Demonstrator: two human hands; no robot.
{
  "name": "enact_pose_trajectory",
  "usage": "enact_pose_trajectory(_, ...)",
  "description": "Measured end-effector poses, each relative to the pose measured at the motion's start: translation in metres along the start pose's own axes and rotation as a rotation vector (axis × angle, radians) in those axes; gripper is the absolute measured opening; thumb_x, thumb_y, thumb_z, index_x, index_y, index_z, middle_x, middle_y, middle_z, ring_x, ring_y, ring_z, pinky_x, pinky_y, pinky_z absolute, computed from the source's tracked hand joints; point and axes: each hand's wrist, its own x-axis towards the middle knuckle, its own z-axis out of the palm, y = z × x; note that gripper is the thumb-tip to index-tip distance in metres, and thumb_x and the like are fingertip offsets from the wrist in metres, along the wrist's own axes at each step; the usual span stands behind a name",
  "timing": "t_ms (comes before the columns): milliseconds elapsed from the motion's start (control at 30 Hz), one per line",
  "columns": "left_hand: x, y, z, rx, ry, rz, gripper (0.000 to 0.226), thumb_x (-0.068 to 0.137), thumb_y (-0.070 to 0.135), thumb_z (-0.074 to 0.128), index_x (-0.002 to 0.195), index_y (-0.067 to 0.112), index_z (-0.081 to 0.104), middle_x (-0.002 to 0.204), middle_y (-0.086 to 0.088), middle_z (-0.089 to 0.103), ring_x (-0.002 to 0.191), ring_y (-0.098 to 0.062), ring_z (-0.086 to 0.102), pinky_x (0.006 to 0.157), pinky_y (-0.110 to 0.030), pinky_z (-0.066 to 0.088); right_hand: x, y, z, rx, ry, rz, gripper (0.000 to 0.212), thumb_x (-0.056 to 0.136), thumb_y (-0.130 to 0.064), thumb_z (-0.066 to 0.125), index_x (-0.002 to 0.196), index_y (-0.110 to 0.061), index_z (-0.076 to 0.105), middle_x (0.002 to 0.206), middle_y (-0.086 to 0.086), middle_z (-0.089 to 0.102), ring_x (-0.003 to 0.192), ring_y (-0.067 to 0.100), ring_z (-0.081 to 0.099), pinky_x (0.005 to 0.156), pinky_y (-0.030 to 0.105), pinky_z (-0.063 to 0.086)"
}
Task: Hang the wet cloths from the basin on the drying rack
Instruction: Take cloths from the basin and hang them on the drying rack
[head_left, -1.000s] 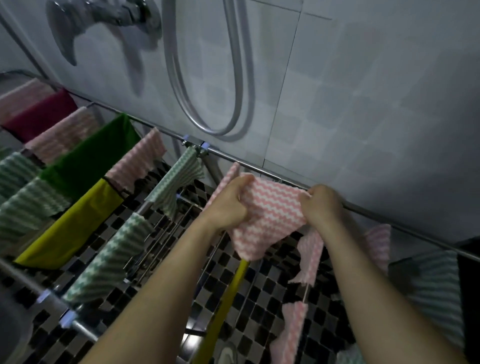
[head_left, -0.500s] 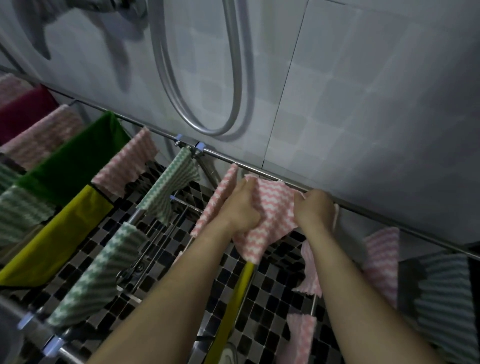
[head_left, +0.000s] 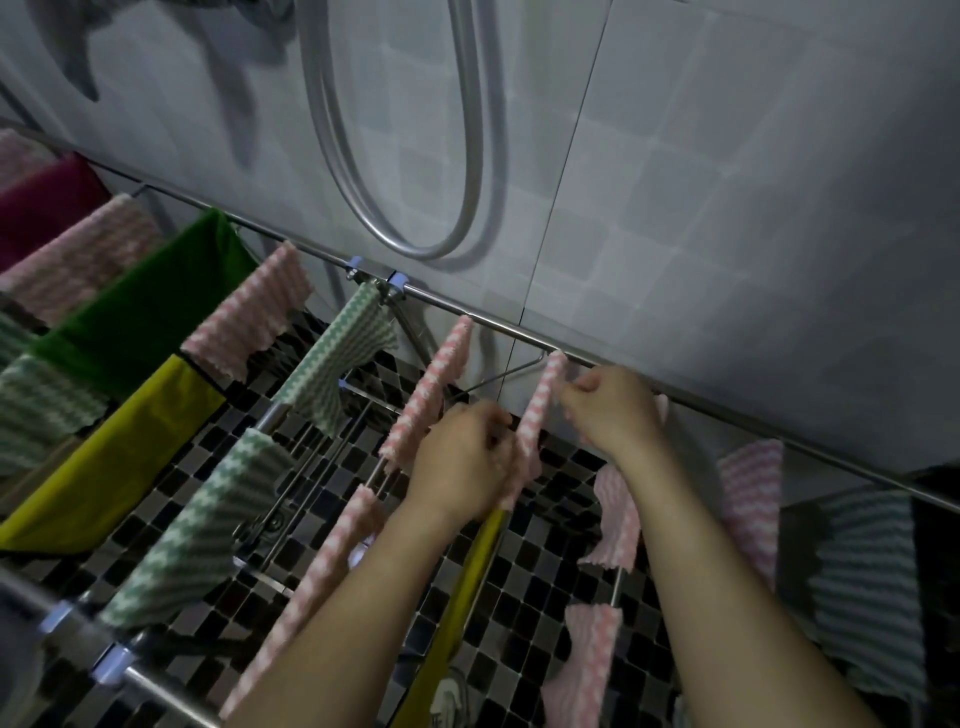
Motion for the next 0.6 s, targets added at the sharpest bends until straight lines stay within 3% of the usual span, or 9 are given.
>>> enact_pose_trajectory(100, -0.034, -0.001, 0.004, 0.010, 0.029, 0.008, 0.020, 0.089, 0.041, 0.062, 0.105, 0.029, 0.064, 0.098, 0.008, 0.066, 0.085, -0.007, 0.062, 0.073, -0.030, 0.055, -0.016, -0.007, 0.008, 0.138, -0.122, -0.071, 0.021, 0.081, -0.045, 0.062, 0.095, -0.030, 0.064, 0.084, -0.007, 0.069, 0.079, 0.022, 0.069, 0.084, 0.052, 0.055)
enact_pose_trajectory(167, -0.049, -0.001, 0.008, 0.034, 0.059, 0.008, 0.025, 0.089, 0.036, 0.064, 0.112, 0.027, 0.064, 0.101, 0.006, 0.070, 0.090, -0.010, 0.065, 0.077, -0.031, 0.055, -0.021, -0.010, 0.011, 0.160, -0.154, -0.107, 0.029, 0.083, -0.030, 0.069, 0.107, -0.025, 0.054, 0.094, 0.000, 0.065, 0.084, 0.025, 0.067, 0.074, 0.042, 0.058)
enact_pose_trajectory(233, -0.056, -0.002, 0.013, 0.052, 0.091, -0.007, 0.030, 0.089, 0.033, 0.064, 0.119, 0.027, 0.064, 0.105, 0.005, 0.072, 0.094, -0.013, 0.066, 0.080, -0.031, 0.054, -0.025, -0.011, 0.012, 0.100, -0.120, -0.145, 0.024, 0.086, -0.025, 0.066, 0.106, -0.024, 0.053, 0.099, 0.002, 0.064, 0.088, 0.023, 0.063, 0.071, 0.031, 0.052)
enact_pose_trajectory(333, -0.069, -0.001, 0.018, 0.030, 0.125, -0.025, 0.029, 0.091, 0.032, 0.062, 0.120, 0.030, 0.064, 0.105, 0.007, 0.073, 0.094, -0.012, 0.067, 0.080, -0.029, 0.054, -0.032, -0.014, 0.014, 0.054, -0.097, -0.156, 0.017, 0.092, -0.023, 0.058, 0.109, -0.020, 0.059, 0.107, 0.006, 0.067, 0.094, 0.024, 0.062, 0.070, 0.024, 0.041)
enact_pose_trajectory(433, -0.088, 0.000, 0.012, 0.024, 0.117, -0.051, 0.030, 0.090, 0.028, 0.063, 0.120, 0.029, 0.062, 0.108, 0.008, 0.068, 0.093, -0.010, 0.063, 0.079, -0.027, 0.051, -0.039, -0.015, 0.012, -0.107, -0.077, -0.225, 0.028, 0.094, -0.027, 0.053, 0.120, -0.021, 0.060, 0.119, 0.010, 0.062, 0.099, 0.027, 0.061, 0.070, 0.027, 0.041)
enact_pose_trajectory(533, -0.119, -0.006, 0.000, 0.164, 0.079, -0.101, 0.025, 0.087, 0.031, 0.064, 0.112, 0.029, 0.063, 0.101, 0.009, 0.065, 0.088, -0.010, 0.059, 0.069, -0.026, 0.045, -0.052, -0.014, 0.003, -0.223, -0.020, -0.437, 0.032, 0.092, -0.030, 0.059, 0.124, -0.025, 0.062, 0.133, 0.011, 0.046, 0.110, 0.029, 0.055, 0.082, 0.033, 0.046)
enact_pose_trajectory(600, -0.155, -0.013, -0.006, 0.244, 0.017, -0.174, 0.021, 0.088, 0.036, 0.063, 0.108, 0.032, 0.062, 0.095, 0.012, 0.063, 0.081, -0.008, 0.056, 0.063, -0.023, 0.041, -0.072, -0.014, 0.002, -0.200, -0.133, -0.621, 0.030, 0.091, -0.027, 0.063, 0.121, -0.024, 0.065, 0.127, 0.007, 0.048, 0.109, 0.025, 0.054, 0.089, 0.034, 0.045)
